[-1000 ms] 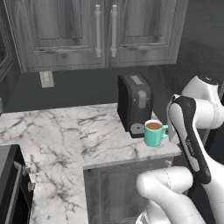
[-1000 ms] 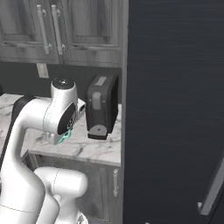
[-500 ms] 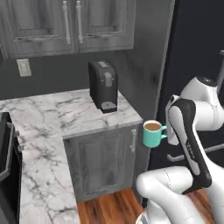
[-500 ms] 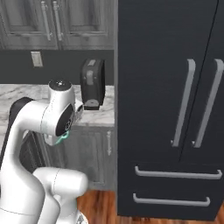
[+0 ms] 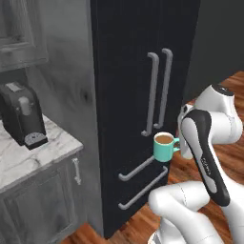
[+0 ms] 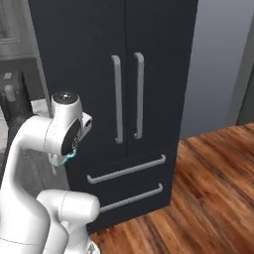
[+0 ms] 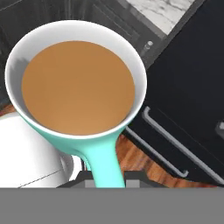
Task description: Pick up the brewed coffee from the coffee machine and place it next to the breakfast plate on the dining counter.
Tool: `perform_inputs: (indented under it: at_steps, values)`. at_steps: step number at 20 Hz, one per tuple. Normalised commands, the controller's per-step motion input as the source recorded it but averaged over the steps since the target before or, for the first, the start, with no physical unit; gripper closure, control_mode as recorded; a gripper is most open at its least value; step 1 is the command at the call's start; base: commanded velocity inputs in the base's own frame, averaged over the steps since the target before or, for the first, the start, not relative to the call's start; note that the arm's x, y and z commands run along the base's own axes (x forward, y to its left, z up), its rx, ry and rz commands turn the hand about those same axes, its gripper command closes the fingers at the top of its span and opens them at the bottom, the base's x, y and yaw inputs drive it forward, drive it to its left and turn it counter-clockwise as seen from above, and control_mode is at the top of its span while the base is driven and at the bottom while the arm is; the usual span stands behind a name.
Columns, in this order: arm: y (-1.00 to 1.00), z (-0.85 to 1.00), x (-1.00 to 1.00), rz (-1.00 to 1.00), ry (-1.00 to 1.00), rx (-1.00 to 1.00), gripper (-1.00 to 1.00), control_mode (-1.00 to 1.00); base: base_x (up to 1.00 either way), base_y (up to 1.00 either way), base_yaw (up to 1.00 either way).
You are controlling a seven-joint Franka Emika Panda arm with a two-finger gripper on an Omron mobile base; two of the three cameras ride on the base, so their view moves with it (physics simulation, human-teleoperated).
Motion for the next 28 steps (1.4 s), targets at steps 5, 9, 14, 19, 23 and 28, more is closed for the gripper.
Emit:
perform_inputs:
  at_steps: [5,9,14,19,23,28]
  values:
    - [0.0,0.0,0.0,0.0,0.0,0.0,1.0,1.0,0.04,-0.56,-0.75]
    - [0.0,0.0,0.0,0.0,0.0,0.0,1.0,1.0,0.06,-0.46,-0.75]
    - [0.0,0.0,0.0,0.0,0.0,0.0,1.0,1.0,0.04,-0.32,-0.78]
    - [0.0,0.0,0.0,0.0,0.0,0.0,1.0,1.0,0.04,-0.28,-0.78]
    - [0.0,0.0,0.0,0.0,0.0,0.0,1.0,1.0,0.15,-0.24,-0.76]
    - [0.0,0.0,0.0,0.0,0.0,0.0,1.0,1.0,0.51,-0.07,-0.67]
